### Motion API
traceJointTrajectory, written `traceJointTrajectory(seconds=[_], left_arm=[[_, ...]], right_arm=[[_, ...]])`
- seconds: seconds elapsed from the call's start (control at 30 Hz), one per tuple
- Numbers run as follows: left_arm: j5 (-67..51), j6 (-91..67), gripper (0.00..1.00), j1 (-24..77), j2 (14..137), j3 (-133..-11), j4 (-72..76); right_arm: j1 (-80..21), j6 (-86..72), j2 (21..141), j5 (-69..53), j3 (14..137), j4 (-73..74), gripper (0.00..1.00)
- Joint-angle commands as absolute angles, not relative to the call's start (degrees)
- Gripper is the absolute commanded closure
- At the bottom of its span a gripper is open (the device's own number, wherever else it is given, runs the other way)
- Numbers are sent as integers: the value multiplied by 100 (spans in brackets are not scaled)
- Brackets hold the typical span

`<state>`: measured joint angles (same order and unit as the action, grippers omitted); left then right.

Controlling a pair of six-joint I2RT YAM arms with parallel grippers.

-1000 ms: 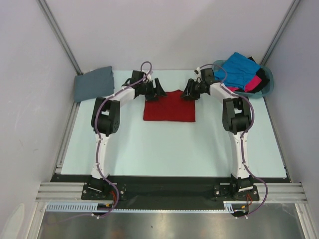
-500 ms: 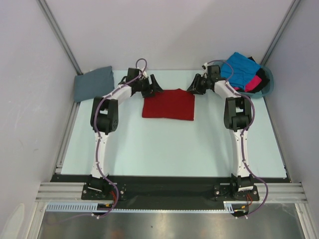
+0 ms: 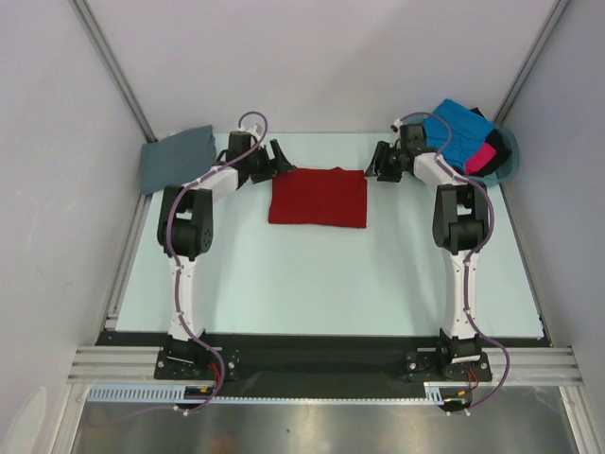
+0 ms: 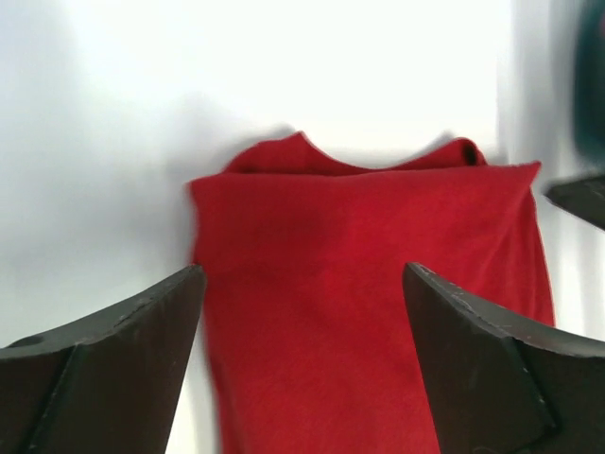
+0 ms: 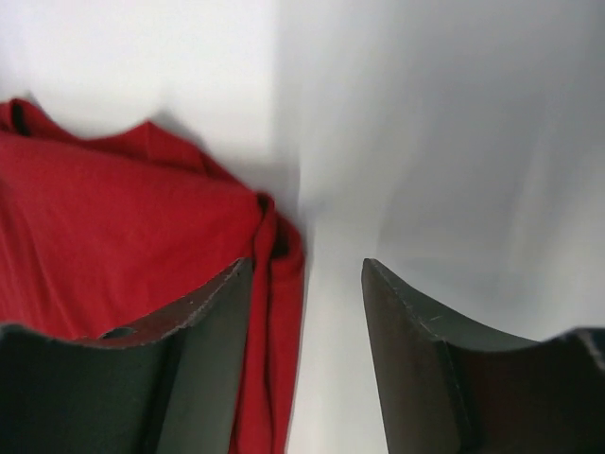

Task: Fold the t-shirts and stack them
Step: Fold the tshirt

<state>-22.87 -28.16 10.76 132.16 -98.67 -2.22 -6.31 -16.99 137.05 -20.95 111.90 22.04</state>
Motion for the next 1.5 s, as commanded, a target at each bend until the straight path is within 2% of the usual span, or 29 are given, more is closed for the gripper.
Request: traceJointTrajectory(seconds=[0.0,0.17,0.4,1.1,1.33,1.43,1.47], left_arm=[[-1705,-2575,7,940,12429,-9494,-18],[-1635,-2619,5,940,11919,-9027,97],[-1722,-2672,4,949,11645,-8272,70],[-2136,-2786,3,967,12463,-8429,123],[-2250,-2848,3,1037,12533,-8446,184],[-2241,-2847,3,1090,12533,-8403,176],[-2250,-2848,3,1099,12533,-8385,193]], right_arm=[[-650,-1512,12833,-1846,10759,2118,44],[-694,-1608,12314,-1916,9873,1951,43],[-791,-1784,12015,-2127,9229,1749,35],[-967,-2092,13086,-3005,9870,1477,34],[-1072,-2171,13254,-3322,9984,1441,36],[-1081,-2241,13315,-3471,9976,1389,46],[-1090,-2250,13324,-3524,9984,1380,53]])
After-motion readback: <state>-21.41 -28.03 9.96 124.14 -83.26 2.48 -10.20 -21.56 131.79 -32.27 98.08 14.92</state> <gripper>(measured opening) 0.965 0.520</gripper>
